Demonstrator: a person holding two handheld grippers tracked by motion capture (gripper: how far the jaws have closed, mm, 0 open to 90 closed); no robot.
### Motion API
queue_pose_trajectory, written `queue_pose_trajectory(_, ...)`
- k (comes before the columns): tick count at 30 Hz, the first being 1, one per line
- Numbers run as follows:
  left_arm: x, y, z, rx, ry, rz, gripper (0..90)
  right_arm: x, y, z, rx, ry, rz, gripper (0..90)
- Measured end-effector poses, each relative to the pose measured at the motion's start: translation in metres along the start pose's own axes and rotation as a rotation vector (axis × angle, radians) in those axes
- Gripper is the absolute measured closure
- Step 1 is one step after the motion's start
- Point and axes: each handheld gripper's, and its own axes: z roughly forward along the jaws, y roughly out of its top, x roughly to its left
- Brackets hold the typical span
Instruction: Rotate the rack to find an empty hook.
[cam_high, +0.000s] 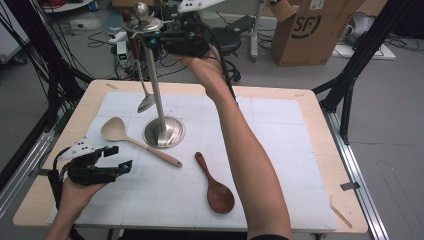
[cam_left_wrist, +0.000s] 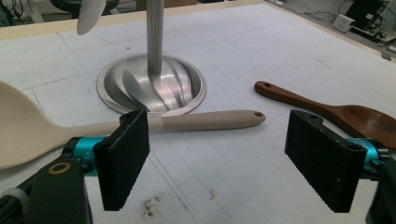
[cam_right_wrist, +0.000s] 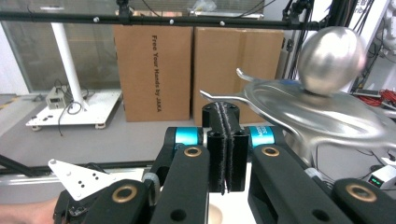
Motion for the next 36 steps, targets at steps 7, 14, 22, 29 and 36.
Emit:
queue_pose_trajectory(7, 0.000, 0.000, 0.000, 0.002, 0.001, 0.002, 22.7, -0.004, -0.006, -0.015, -0.012, 0.007, 0.002, 89.5)
queue_pose_trajectory(14, 0.000, 0.000, 0.000, 0.000, 0.002, -0.001, 22.7, -0.008, -0.011, -0.026, -0.014, -0.008, 0.010, 89.5)
queue_pose_trajectory(22, 0.000, 0.000, 0.001, 0.001, 0.002, 0.001, 22.7, -0.016, -0.012, -0.040, -0.025, -0.053, 0.025, 89.5)
queue_pose_trajectory(29, 0.000, 0.000, 0.001, 0.004, 0.001, 0.002, 22.7, -0.022, -0.013, -0.039, -0.030, -0.070, 0.037, 89.5)
queue_pose_trajectory(36, -0.001, 0.000, 0.002, 0.007, 0.001, 0.006, 22.7, -0.018, -0.010, -0.033, -0.021, -0.051, 0.021, 89.5)
